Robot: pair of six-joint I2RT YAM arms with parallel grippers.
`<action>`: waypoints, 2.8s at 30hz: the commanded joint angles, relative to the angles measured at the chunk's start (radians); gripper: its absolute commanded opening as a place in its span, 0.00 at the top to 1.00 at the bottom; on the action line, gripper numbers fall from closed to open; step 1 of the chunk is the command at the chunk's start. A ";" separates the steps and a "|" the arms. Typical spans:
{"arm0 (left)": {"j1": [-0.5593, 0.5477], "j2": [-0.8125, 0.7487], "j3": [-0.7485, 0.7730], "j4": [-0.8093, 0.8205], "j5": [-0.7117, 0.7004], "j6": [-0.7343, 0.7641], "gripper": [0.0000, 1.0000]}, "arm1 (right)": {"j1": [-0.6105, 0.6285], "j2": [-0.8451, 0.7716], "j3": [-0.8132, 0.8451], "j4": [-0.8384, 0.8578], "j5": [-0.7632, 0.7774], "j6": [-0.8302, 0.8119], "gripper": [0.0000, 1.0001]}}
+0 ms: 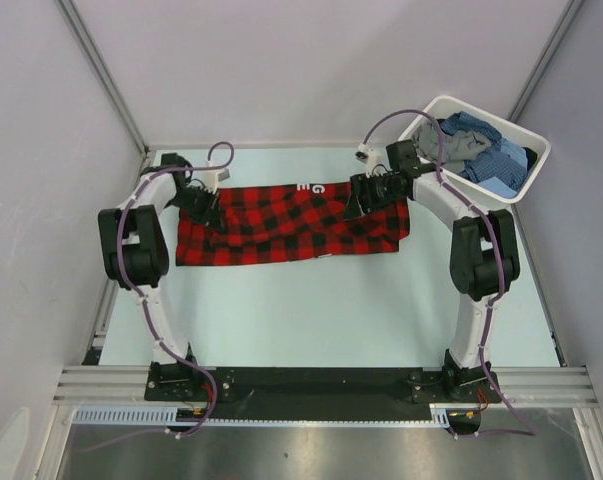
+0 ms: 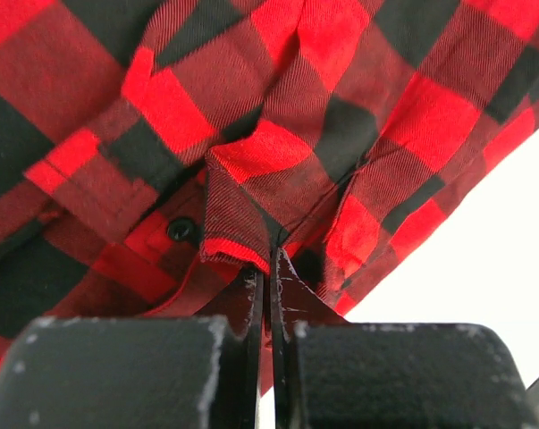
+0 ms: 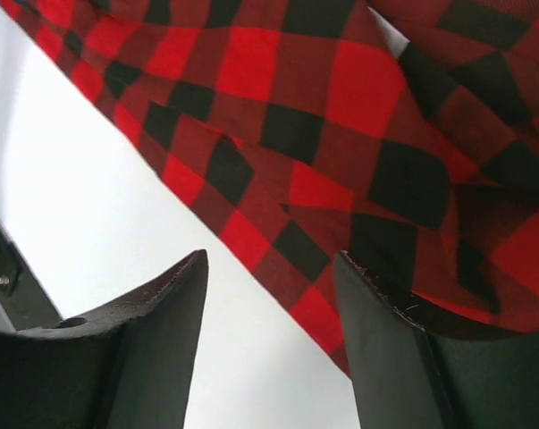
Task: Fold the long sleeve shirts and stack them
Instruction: Fold the shirt
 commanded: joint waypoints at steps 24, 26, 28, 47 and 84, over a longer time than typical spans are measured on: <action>0.067 -0.048 0.079 0.048 -0.081 0.311 0.89 | -0.025 -0.058 -0.111 -0.050 0.115 -0.036 0.55; 0.067 -0.040 0.062 0.055 -0.104 0.300 0.70 | -0.022 -0.058 -0.118 -0.042 0.125 -0.038 0.55; 0.069 -0.025 0.065 0.058 -0.130 0.278 0.55 | -0.021 -0.061 -0.111 -0.042 0.144 -0.042 0.56; 0.041 -0.353 -0.429 0.117 -0.279 0.794 0.32 | -0.065 -0.225 -0.290 -0.045 0.259 -0.048 0.59; -0.061 -0.551 -0.413 -0.249 -0.100 0.608 0.47 | -0.014 -0.076 0.057 0.001 0.233 -0.006 0.46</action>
